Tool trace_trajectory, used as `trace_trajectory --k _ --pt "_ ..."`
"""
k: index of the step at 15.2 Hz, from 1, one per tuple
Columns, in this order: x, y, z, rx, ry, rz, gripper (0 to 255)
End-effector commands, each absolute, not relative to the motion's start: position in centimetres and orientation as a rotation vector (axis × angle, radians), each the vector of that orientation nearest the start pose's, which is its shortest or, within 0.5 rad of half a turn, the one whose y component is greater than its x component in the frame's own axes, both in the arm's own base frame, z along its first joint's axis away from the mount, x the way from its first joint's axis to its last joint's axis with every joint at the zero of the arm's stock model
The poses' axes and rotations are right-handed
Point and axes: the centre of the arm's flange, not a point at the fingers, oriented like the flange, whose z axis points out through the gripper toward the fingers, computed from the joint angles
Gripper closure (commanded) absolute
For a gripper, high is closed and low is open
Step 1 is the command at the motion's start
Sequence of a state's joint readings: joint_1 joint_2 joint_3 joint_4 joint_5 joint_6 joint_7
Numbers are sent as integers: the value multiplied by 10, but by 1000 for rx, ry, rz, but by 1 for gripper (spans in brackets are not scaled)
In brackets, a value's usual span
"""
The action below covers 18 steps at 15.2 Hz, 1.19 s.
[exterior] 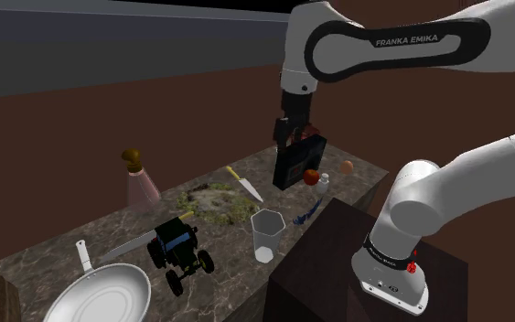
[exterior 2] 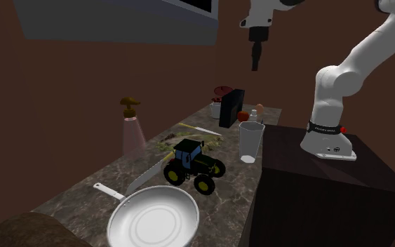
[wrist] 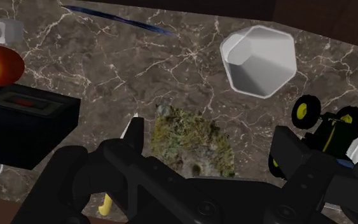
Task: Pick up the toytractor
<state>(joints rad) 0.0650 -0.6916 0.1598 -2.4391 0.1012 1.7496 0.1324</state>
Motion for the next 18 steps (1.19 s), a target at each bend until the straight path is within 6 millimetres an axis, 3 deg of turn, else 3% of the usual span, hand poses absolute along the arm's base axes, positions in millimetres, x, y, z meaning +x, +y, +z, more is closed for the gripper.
trace_trajectory --k 1,18 --pt "338 114 516 -3145 -66 -13 0" --pt "388 285 381 -3160 -139 -140 0"
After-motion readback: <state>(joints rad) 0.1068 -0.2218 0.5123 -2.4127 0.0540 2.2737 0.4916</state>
